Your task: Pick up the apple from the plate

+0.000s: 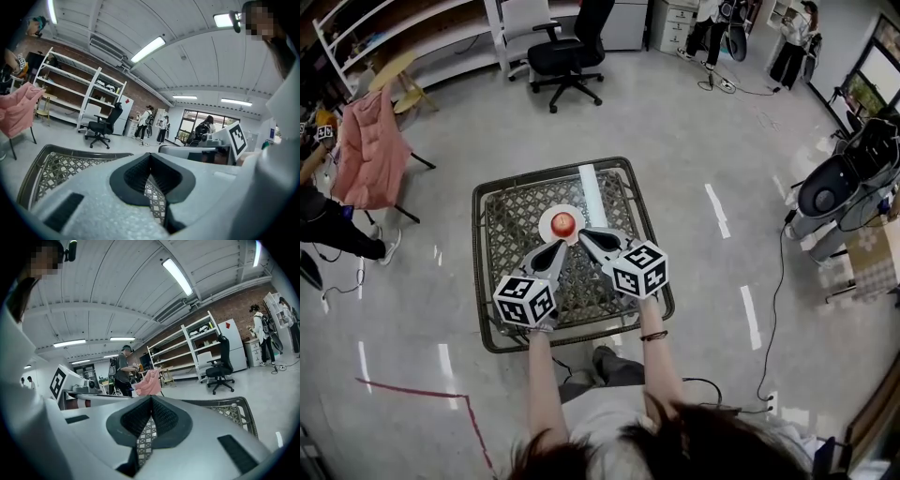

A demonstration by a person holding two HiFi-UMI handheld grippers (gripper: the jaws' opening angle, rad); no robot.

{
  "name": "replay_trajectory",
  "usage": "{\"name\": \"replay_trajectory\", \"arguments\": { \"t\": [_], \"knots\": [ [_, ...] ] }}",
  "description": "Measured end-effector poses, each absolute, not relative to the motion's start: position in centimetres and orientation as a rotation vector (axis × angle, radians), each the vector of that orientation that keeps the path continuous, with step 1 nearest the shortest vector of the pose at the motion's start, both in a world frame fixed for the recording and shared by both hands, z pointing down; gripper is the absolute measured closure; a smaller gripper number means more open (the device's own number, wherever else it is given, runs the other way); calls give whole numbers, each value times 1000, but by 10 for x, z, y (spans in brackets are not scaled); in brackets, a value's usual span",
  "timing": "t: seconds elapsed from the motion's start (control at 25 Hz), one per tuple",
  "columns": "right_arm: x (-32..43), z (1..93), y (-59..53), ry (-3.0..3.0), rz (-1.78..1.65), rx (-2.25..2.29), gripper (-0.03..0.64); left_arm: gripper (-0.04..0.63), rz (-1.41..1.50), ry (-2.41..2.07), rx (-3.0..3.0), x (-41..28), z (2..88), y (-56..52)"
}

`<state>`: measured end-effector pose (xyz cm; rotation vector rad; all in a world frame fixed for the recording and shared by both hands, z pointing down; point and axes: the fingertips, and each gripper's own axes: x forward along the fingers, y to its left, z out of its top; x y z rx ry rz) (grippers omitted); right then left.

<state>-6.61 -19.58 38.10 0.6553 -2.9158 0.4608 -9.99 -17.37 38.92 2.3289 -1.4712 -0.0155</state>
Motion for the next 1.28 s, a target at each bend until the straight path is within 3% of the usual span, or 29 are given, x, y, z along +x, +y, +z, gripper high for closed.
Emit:
{"name": "replay_trajectory", "arguments": {
  "t": [1.28],
  "knots": [
    [-84,434,-227,-2846,567,622,607,586,93,-1469,2228,-123,453,-205]
  ]
}}
